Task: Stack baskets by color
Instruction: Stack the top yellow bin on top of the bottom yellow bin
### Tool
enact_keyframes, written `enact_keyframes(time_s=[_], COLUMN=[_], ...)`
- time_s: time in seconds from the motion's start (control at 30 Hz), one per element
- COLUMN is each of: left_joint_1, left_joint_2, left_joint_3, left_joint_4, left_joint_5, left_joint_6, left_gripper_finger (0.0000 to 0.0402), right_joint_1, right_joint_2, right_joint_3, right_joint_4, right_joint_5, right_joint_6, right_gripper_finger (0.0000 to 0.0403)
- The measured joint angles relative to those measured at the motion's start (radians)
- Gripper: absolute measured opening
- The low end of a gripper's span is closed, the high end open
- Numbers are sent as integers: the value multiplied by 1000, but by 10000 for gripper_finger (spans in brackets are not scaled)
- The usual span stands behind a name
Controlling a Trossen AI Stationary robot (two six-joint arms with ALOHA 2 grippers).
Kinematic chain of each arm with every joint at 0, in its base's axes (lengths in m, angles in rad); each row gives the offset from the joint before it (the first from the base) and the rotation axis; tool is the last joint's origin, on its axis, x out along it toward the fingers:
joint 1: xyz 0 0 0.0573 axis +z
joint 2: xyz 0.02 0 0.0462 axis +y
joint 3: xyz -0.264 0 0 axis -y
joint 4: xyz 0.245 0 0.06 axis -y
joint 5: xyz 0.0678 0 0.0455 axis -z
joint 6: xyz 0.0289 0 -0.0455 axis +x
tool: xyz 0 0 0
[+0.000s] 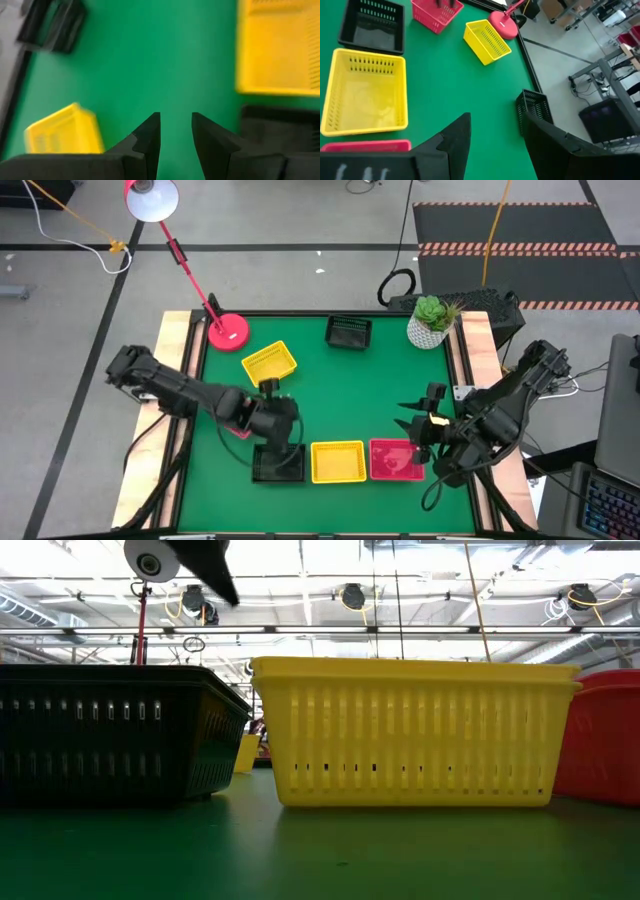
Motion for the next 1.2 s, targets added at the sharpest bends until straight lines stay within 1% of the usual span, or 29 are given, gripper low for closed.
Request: enact_keyframes(time_s=[0.17,0.23,0.33,0.57,0.77,0.87,0.97,1.2], left_joint_1=[92,129,189,296,383,403,406,414], left_joint_2=[0,-1,-1,-1,-1,0,0,0], left_joint_3=[-2,-18,-64,-186,-259,-282,-295,-301], left_joint_4=[-120,-118,-115,-115,-91,-45,-14,-22], left_joint_5=[-42,-62,-62,41,93,133,134,134], left_joint_6=[-51,-79,-123,-198,-246,-257,-271,-305], left_gripper_finger=[113,113,113,113,113,113,114,114], right_joint_1=[0,0,0,0,0,0,0,0], right_joint_2=[0,0,0,0,0,0,0,0], right_joint_3=[0,0,0,0,0,0,0,0], right_joint_4=[1,0,1,13,21,21,21,20], right_joint_5=[1,8,8,7,6,6,6,6], right_joint_6=[-12,-12,-12,-4,-4,-4,-4,-6], right_gripper_finger=[169,169,169,169,169,169,169,169])
